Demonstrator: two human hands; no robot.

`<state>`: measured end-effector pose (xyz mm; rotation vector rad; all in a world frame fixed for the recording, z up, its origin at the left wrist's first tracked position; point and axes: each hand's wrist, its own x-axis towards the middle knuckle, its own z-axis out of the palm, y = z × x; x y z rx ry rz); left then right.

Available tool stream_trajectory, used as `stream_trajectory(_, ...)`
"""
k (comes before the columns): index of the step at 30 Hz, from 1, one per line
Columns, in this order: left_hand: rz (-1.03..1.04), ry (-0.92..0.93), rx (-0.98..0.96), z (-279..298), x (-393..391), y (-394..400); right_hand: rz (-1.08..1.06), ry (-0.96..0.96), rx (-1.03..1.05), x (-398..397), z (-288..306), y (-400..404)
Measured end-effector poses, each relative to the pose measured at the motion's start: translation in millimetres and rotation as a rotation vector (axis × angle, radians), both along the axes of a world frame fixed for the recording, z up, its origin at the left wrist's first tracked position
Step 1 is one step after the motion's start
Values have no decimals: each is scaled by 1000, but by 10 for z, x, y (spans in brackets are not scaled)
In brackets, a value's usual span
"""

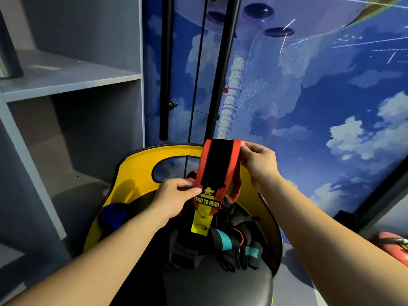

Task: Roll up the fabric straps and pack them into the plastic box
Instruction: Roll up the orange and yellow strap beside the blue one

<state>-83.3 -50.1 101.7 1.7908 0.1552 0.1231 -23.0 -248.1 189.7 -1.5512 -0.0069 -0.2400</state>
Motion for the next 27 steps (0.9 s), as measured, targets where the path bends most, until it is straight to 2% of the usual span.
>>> stream_trajectory(10,-16,-66,-53,233,-106,71,14,143,-19,-134,-258,-111)
stream_trajectory(14,-7,-70,-126,403,-100,47,7,219,-236,-142,-473,-150)
stream_trajectory(17,19,-17,-194,436,-53,-14,-61,131,-408,-272,-541,-116)
stream_trajectory(20,64,59,-356,436,-24,-60,119,118,-278,-495,-562,-24)
stream_trajectory(23,64,86,-435,463,-29,-102,302,191,-227,-608,-594,32)
stream_trajectory(27,65,86,-477,447,-30,-97,337,270,-137,-591,-632,45)
